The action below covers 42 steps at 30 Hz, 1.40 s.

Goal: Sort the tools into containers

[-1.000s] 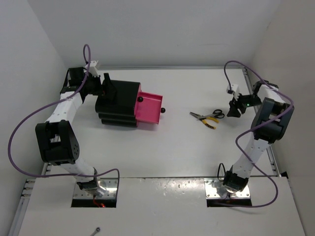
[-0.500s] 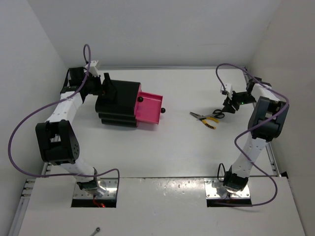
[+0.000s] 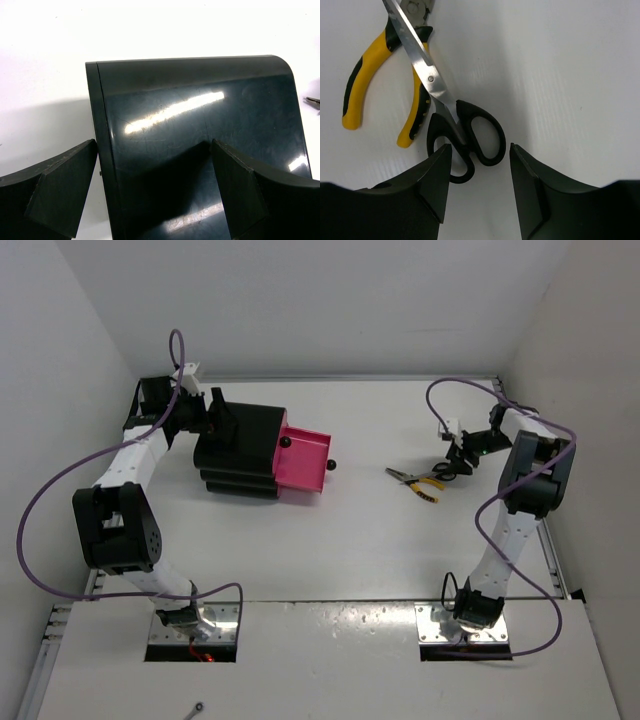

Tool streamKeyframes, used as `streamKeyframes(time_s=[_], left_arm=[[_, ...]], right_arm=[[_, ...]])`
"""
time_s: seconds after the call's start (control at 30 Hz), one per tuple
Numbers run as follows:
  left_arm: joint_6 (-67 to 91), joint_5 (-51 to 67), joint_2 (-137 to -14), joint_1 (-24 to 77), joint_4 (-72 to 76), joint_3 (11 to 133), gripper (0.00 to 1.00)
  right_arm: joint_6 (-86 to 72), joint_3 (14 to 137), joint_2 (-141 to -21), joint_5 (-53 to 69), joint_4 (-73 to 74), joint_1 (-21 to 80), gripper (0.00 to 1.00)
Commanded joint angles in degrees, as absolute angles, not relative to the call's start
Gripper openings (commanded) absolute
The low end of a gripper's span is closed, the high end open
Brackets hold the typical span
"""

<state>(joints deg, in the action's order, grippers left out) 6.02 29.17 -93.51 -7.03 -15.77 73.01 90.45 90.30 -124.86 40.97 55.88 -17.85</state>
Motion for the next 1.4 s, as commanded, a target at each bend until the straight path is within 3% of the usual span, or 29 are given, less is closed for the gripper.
streamKeyframes(time_s=[0.0,0.7,0.97,1.07,1.23,1.37], left_arm=[[1.8,24.2,-98.5,-4.4,-25.4,69.8,1.0],[2.3,23.1,-99.1,-3.9,-25.9,69.8,1.0],[2.3,23.1,-100.1,-3.9,-25.9,70.3,1.0],[2.3,23.1,-100.1,-3.9,-26.5,70.8,1.0],[2.3,23.1,-100.1,-3.9,-26.5,70.8,1.0],[2.3,23.6,-99.6,-3.9,-26.5,70.8,1.0]], right_arm=[[96.0,92.5,-125.3,41.1,58.4,-17.5,0.5],[99.8,88.8,-126.4,37.1,56.3,-14.7,0.48],[100.8,85.0,-125.3,32.3,54.5,-14.1,0.36],[100.8,85.0,-124.8,32.3,55.0,-14.1,0.18],[100.8,85.0,-120.0,33.0,59.4,-14.1,0.02],[100.1,84.5,-113.9,35.7,63.6,-14.1,0.0]])
